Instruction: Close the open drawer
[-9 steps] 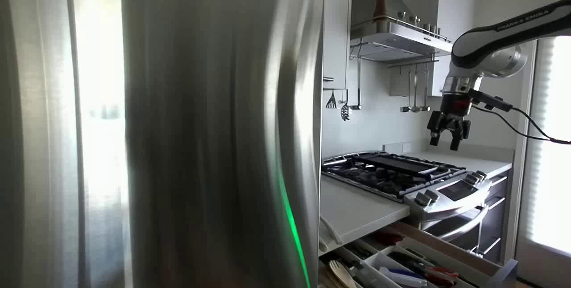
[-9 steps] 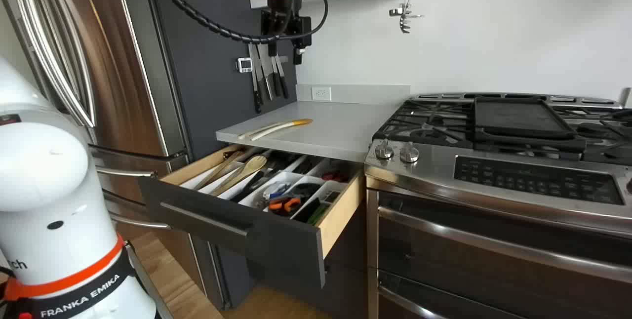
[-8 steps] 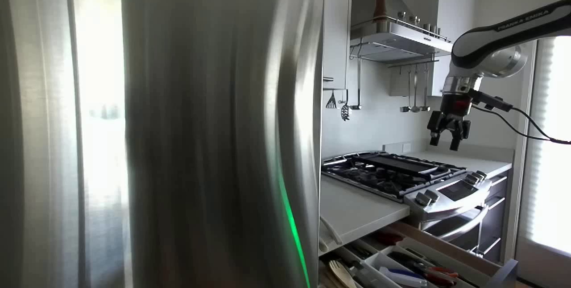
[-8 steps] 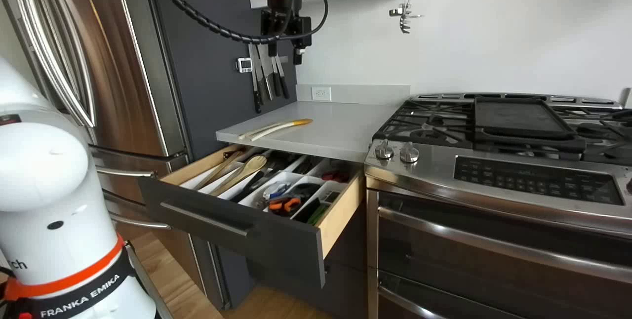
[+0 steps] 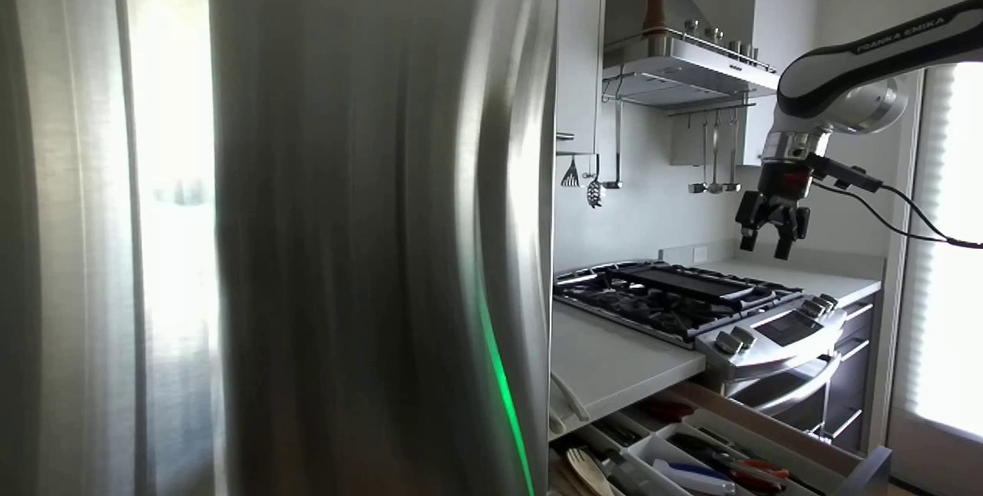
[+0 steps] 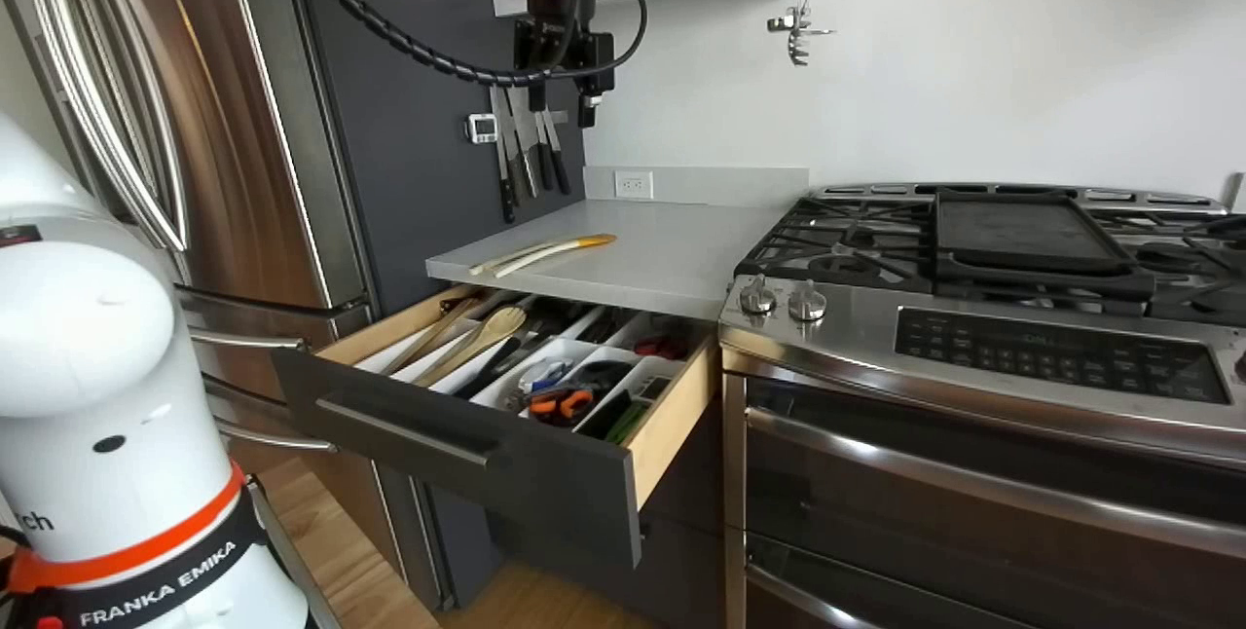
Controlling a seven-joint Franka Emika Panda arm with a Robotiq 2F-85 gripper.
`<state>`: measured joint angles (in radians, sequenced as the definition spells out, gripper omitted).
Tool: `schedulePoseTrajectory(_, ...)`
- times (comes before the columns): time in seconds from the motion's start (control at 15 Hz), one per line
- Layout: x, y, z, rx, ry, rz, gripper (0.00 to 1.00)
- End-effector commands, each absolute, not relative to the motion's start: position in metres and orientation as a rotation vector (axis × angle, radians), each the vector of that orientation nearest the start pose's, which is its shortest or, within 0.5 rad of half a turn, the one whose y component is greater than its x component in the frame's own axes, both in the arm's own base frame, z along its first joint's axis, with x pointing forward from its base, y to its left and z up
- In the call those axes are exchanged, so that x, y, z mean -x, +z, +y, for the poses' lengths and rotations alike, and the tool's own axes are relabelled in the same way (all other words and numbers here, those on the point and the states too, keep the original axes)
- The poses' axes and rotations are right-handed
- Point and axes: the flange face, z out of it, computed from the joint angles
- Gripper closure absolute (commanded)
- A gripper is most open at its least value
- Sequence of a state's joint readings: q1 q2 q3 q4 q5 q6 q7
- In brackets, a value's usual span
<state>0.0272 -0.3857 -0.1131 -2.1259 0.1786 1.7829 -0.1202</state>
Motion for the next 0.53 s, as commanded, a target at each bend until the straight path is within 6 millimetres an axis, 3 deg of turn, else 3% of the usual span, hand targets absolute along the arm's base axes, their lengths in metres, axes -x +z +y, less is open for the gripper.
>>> schedulePoseTrajectory(0.0, -0.442, 0.572, -0.029, 2.927, -0.088, -0.011, 0.00)
schedulePoseTrajectory(0.2, -0.431, 0.557, -0.027, 2.948, -0.026, -0.028, 0.00)
schedulePoseTrajectory(0.47, -0.397, 0.515, -0.029, 2.967, 0.112, -0.065, 0.00)
